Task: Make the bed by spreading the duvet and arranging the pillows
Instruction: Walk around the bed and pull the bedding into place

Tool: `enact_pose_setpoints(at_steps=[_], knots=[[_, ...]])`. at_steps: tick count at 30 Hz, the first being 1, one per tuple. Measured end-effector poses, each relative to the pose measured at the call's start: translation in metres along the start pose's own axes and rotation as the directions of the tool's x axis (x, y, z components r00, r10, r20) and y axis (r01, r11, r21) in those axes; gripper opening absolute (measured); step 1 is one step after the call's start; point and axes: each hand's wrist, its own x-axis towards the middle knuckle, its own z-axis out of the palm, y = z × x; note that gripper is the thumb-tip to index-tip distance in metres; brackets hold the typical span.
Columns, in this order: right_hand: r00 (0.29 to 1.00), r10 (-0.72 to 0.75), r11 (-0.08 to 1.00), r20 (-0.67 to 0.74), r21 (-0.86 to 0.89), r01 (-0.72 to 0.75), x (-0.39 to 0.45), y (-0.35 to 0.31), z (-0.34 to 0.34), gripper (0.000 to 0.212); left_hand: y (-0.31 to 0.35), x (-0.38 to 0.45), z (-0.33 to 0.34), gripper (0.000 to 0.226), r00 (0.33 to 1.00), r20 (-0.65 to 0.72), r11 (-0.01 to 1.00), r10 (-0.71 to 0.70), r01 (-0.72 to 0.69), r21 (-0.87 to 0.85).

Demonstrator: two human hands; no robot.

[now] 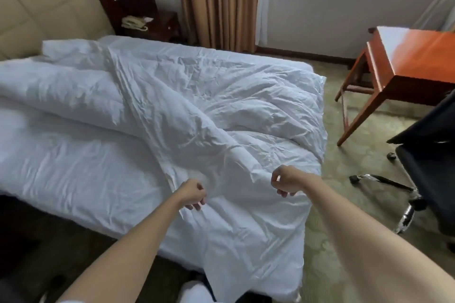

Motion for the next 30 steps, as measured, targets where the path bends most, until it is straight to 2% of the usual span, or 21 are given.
enact_pose_setpoints(at_steps=[9,12,14,20,23,24,27,30], knots=[[0.966,-0.168,0.977,0.195,-0.098,0.19,0.04,-0.036,0.067,0.02,-0.071,-0.036,0.037,0.017,0.971,-0.042,0.959,-0.235,0.225,-0.174],[0.95,-0.19,0.951,0.248,-0.194,0.241,0.056,-0.046,0.094,0.024,-0.096,-0.029,0.055,0.015,0.95,-0.037,0.922,-0.309,0.289,-0.259],[0.945,-0.2,0.917,0.257,-0.29,0.273,0.067,-0.046,0.111,0.034,-0.107,-0.019,0.07,0.014,0.94,-0.017,0.905,-0.34,0.323,-0.277],[0.94,-0.091,0.911,0.329,-0.353,0.212,0.11,-0.035,0.162,0.038,-0.141,0.025,0.118,0.012,0.917,0.07,0.884,-0.394,0.398,-0.244],[0.942,-0.072,0.918,0.328,-0.348,0.192,0.139,-0.037,0.194,0.037,-0.163,0.059,0.137,0.008,0.914,-0.033,0.889,-0.403,0.383,-0.253],[0.941,-0.074,0.917,0.33,-0.349,0.194,0.151,-0.039,0.206,0.038,-0.171,0.073,0.143,0.016,0.912,-0.051,0.881,-0.406,0.376,-0.287],[0.926,-0.081,0.921,0.368,-0.327,0.21,0.174,-0.043,0.243,0.043,-0.19,0.104,0.156,0.074,0.887,0.023,0.806,-0.462,0.43,-0.407],[0.915,-0.085,0.929,0.393,-0.301,0.216,0.185,-0.042,0.267,0.046,-0.206,0.123,0.17,0.093,0.869,0.141,0.673,-0.475,0.462,-0.578]])
